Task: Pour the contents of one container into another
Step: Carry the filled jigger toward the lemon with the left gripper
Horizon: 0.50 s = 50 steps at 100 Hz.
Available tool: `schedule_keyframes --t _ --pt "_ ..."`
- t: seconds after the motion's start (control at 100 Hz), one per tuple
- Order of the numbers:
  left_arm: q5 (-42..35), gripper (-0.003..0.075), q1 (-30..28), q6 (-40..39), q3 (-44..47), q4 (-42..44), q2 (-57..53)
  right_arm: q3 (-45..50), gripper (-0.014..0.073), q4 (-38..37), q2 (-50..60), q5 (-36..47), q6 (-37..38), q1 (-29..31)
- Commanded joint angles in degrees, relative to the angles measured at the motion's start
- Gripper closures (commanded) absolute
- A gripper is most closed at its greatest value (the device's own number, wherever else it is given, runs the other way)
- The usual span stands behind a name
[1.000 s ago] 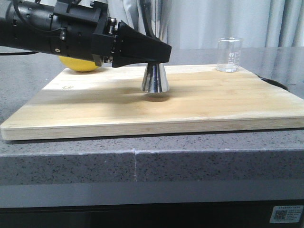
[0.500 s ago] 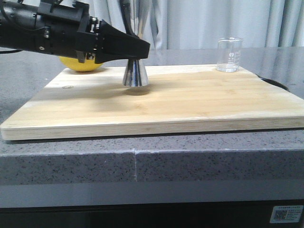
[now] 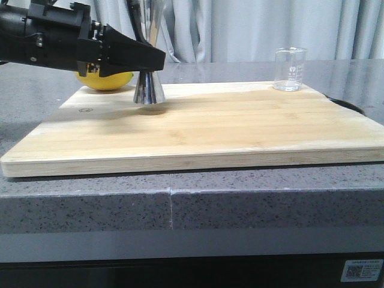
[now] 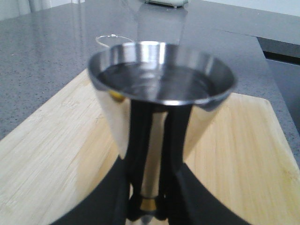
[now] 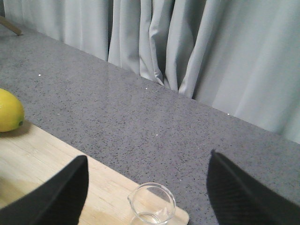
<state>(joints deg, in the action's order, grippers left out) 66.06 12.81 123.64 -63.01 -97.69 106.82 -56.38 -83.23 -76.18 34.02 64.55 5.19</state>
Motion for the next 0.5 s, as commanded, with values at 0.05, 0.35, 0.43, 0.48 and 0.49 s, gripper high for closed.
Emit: schedule_keyframes --t 0.05,0.35,0.43,0.48,0.49 --pt "6.7 0.0738 -0.9 0.1 -1.6 -3.7 -3.3 -1.4 0.0111 1.8 2.1 0.8 0.2 0.4" --pt "6.7 0.0738 -1.7 0.1 -1.6 -2.3 -3.3 -1.4 0.0111 1.7 2.1 0.6 0.2 0.4" --pt "6.7 0.0738 -1.7 0.1 -1.6 -2.3 -3.3 -1.4 0.0111 1.7 2.1 0.6 0.2 0.4" --pt "6.7 0.0738 -1.7 0.1 -1.6 -2.1 -3.3 -1.4 0.0111 1.7 2.1 0.6 0.2 0.4" --pt "6.7 0.0739 -1.7 0.1 -1.6 -2.1 -3.3 -1.4 0.0111 1.6 2.1 0.6 0.2 0.4"
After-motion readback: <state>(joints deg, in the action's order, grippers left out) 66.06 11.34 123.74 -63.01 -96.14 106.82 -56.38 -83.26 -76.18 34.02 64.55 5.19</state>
